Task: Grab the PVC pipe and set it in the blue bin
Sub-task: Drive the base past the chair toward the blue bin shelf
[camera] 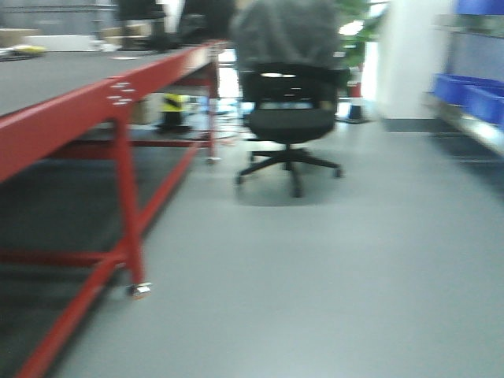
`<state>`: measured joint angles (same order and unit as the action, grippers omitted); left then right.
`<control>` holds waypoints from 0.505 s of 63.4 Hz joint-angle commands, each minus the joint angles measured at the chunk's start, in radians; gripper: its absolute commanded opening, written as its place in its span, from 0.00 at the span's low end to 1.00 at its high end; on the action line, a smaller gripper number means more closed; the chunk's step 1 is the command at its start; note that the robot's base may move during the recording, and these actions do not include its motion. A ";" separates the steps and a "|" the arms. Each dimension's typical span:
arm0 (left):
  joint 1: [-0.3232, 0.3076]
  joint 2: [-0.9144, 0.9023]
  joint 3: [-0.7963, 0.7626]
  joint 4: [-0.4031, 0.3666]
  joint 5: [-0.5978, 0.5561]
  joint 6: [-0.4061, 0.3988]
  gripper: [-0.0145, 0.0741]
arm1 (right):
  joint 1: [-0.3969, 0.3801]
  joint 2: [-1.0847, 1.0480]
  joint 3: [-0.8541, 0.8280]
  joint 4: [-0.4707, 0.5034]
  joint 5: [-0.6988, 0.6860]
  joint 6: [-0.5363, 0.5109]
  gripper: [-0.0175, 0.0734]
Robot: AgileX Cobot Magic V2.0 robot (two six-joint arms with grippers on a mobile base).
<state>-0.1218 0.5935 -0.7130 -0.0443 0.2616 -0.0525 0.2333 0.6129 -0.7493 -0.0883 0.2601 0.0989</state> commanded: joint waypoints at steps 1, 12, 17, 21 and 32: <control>-0.001 -0.003 -0.001 -0.001 -0.025 -0.003 0.04 | -0.001 -0.007 0.002 -0.013 -0.029 -0.004 0.01; -0.001 -0.003 -0.001 -0.001 -0.025 -0.003 0.04 | -0.001 -0.007 0.002 -0.013 -0.029 -0.004 0.01; -0.001 -0.003 -0.001 -0.001 -0.025 -0.003 0.04 | -0.001 -0.007 0.002 -0.013 -0.029 -0.004 0.01; -0.001 -0.003 -0.001 -0.001 -0.025 -0.003 0.04 | -0.001 -0.007 0.002 -0.013 -0.029 -0.004 0.01; -0.001 -0.003 -0.001 -0.001 -0.025 -0.003 0.04 | -0.001 -0.007 0.002 -0.013 -0.029 -0.004 0.01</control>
<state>-0.1218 0.5935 -0.7130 -0.0443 0.2616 -0.0525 0.2333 0.6113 -0.7493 -0.0883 0.2601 0.0989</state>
